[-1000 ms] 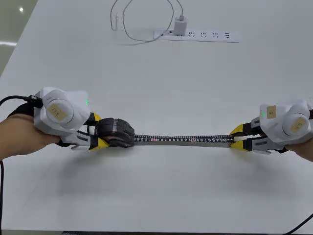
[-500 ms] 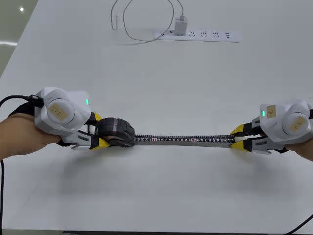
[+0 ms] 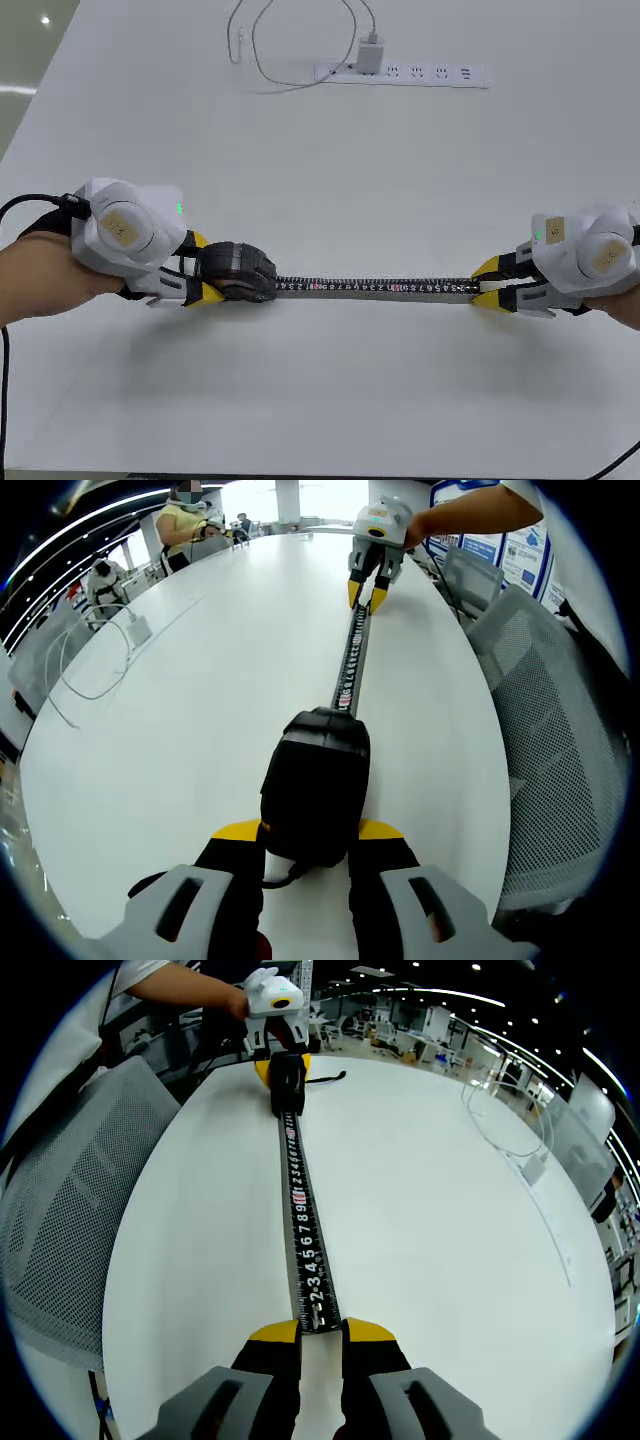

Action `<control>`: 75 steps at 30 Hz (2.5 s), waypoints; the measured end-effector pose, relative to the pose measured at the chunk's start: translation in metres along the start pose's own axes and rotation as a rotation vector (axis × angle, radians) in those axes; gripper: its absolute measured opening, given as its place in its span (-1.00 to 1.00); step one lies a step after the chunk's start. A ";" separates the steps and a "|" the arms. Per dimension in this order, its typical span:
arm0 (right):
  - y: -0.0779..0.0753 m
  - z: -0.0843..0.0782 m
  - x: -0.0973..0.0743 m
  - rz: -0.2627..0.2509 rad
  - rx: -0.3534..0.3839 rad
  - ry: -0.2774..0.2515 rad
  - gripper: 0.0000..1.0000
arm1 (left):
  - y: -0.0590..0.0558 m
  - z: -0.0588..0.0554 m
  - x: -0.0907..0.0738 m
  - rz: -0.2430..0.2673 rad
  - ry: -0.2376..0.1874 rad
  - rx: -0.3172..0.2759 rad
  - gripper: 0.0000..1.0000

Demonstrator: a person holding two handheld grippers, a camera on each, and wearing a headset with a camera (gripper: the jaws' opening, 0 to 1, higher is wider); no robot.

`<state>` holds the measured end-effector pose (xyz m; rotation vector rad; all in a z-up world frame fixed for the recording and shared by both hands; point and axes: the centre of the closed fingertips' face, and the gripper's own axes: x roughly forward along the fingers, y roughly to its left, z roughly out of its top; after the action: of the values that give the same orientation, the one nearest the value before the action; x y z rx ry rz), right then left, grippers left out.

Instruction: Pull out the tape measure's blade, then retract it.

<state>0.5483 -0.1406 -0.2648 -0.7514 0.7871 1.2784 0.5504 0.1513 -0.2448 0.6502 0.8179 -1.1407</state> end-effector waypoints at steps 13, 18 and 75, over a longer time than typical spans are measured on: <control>0.003 0.005 0.000 0.003 0.063 -0.009 -0.56 | 0.000 0.000 -0.001 -0.007 -0.008 -0.039 -0.31; 0.002 0.006 0.000 -0.005 0.067 -0.014 -0.56 | 0.001 -0.001 -0.004 -0.003 -0.014 -0.047 -0.30; 0.028 0.049 -0.037 -0.237 0.344 -0.258 0.40 | -0.021 0.007 -0.064 0.273 -0.334 -0.350 0.50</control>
<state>0.5203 -0.1154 -0.2089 -0.3798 0.6624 0.9691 0.5198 0.1730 -0.1890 0.2590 0.5997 -0.8021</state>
